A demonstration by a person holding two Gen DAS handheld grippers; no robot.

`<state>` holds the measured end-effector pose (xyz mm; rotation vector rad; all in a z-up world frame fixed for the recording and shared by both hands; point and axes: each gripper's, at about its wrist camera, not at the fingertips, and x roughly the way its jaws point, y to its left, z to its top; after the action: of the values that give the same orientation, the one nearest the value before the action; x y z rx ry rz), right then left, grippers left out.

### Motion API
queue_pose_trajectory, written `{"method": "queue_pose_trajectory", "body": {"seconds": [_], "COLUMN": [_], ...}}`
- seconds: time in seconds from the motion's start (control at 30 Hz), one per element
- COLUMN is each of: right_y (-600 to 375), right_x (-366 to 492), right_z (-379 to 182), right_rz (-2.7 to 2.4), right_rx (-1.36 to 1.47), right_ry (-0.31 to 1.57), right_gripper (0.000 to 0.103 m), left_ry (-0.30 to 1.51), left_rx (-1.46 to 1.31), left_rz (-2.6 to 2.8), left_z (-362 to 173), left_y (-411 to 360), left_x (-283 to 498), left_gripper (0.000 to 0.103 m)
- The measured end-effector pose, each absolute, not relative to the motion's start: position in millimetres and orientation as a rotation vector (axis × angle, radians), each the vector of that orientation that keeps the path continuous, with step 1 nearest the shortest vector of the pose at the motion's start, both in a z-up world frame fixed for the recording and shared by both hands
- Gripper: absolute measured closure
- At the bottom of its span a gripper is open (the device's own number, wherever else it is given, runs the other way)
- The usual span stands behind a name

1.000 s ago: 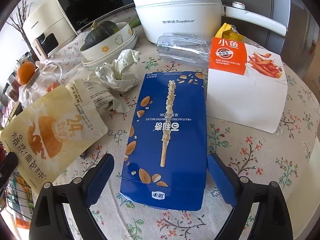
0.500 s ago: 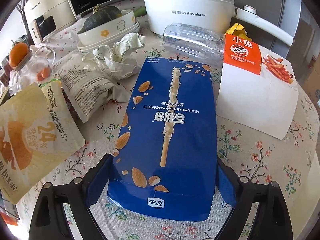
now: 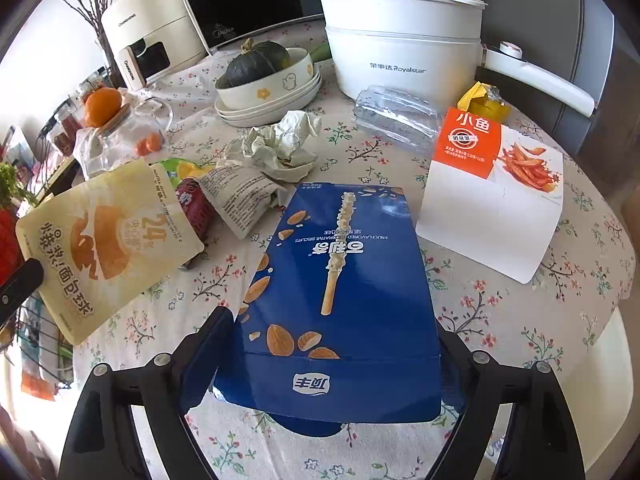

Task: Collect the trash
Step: 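Carry the beige bag with the left tool while the right carries the blue box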

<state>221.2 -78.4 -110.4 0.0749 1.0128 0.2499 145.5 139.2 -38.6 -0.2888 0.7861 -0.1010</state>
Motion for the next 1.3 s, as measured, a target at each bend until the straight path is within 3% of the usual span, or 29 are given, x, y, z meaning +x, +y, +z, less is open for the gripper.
{"method": "queue_pose_trajectory", "body": {"seconds": [0.43,0.47,0.5,0.53,0.73,0.77,0.83,0.97,1.07,1.13,1.3], "right_y": [-161.5,-167.8,-173.8,-182.6,-205.5,-206.8,-206.0,-178.8,-145.9,-128.3,-113.1], "right_x": [186.9,184.8,186.4,184.9,180.6,181.0,180.4,181.6,179.6,172.2,171.5], "right_z": [-73.6,-72.2,-74.3,-76.5,-84.9,-87.2,-90.3,-95.3,-104.4,-112.5,-138.1], "right_rz": [0.284,0.283,0.315,0.321,0.270,0.280,0.285,0.399,0.473,0.515,0.573], "right_rx": [0.204,0.204,0.225,0.267,0.233,0.236,0.235,0.090,-0.179,-0.364,-0.529], "right_ry": [1.029,1.030,1.060,1.072,1.071,1.082,1.087,1.105,1.090,1.058,1.082], "right_gripper": [0.019,0.036,0.078,0.073,0.070,0.064,0.018,0.015,0.010,0.000,0.000], "left_ry": [0.792,0.794,0.797,0.800,0.834,0.839,0.845,0.843,0.845,0.847,0.863], "left_rx": [-0.257,-0.250,-0.242,-0.234,-0.183,-0.179,-0.182,-0.195,-0.201,-0.206,-0.215], "left_rz": [-0.238,-0.247,-0.256,-0.264,-0.277,-0.271,-0.259,-0.240,-0.227,-0.218,-0.193], "left_z": [-27.9,-28.2,-28.9,-29.8,-39.3,-41.0,-42.5,-41.1,-41.1,-41.6,-46.2], "left_y": [83.5,77.7,72.3,66.6,42.6,41.6,42.2,50.3,61.1,69.6,88.8], "left_x": [135.0,134.9,134.6,134.7,137.8,138.5,139.9,137.8,134.5,131.9,129.2], "left_gripper": [0.103,0.103,0.103,0.103,0.103,0.103,0.103,0.103,0.103,0.103,0.103]}}
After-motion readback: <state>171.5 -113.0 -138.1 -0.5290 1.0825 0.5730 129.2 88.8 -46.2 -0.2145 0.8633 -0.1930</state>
